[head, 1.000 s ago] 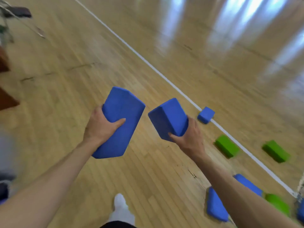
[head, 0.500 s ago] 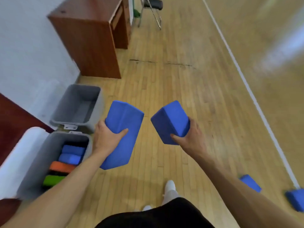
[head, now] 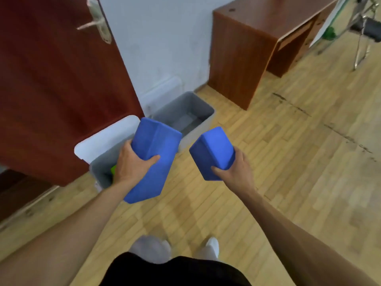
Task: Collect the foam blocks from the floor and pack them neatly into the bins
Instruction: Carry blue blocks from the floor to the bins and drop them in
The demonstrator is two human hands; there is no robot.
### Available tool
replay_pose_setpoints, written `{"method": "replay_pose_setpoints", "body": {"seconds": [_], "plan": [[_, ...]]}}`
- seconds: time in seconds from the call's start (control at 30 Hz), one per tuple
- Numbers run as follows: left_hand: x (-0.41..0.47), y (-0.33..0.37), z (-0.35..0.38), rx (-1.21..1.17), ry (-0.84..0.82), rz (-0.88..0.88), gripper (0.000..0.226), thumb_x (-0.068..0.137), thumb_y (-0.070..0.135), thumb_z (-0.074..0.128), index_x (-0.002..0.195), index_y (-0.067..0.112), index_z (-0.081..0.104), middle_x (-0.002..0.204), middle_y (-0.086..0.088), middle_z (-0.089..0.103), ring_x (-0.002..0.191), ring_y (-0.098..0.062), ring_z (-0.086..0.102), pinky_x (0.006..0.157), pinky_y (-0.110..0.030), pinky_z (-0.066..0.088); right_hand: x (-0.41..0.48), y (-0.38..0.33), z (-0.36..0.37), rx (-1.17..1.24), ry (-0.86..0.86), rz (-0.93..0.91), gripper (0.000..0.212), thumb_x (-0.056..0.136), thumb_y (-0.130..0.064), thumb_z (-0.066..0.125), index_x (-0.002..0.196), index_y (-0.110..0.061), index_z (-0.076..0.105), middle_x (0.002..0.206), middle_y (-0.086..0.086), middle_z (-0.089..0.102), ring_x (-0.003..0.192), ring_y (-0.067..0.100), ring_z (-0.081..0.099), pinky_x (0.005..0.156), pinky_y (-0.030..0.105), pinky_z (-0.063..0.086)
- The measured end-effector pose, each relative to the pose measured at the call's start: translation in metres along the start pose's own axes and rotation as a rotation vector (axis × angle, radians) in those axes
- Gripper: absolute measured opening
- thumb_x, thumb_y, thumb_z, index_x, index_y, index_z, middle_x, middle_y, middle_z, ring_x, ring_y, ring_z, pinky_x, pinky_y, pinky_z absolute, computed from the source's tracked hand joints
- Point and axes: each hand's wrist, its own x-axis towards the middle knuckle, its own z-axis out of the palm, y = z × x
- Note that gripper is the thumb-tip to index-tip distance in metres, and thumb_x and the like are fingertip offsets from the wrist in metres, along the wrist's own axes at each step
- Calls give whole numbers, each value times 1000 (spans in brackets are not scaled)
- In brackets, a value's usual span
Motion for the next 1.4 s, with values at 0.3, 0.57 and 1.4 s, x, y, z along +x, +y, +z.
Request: {"method": "replay_pose_setpoints", "body": {"seconds": [0.3, 0.57, 1.4], "plan": [[65, -109, -47, -103, 171, -301, 78, 65, 45, 82, 127, 17, 44, 124, -1, 55, 112, -26, 55, 82, -38, 46, 75, -95, 110, -120, -191, -223, 84, 68, -51, 74, 137, -20, 37, 122, -5, 50, 100, 10, 44, 76, 26, 36], [169, -177, -100, -208, 97, -474, 87, 68, 40, 82, 136, 14, 34, 133, -3, 50, 118, -26, 52, 92, -37, 45, 118, -184, 224, -216, -285, -145, 87, 68, -50, 75, 139, -19, 35, 127, 0, 52, 107, 18, 51, 81, 35, 49], [428, -480, 150, -357, 302, -1042, 52, 94, 46, 52, 110, -3, 60, 108, -14, 61, 96, -33, 60, 65, -36, 42, 358, -42, 641, 533, -354, 768, 55, 74, -57, 64, 116, -20, 60, 110, -3, 69, 97, 18, 66, 89, 37, 53]]}}
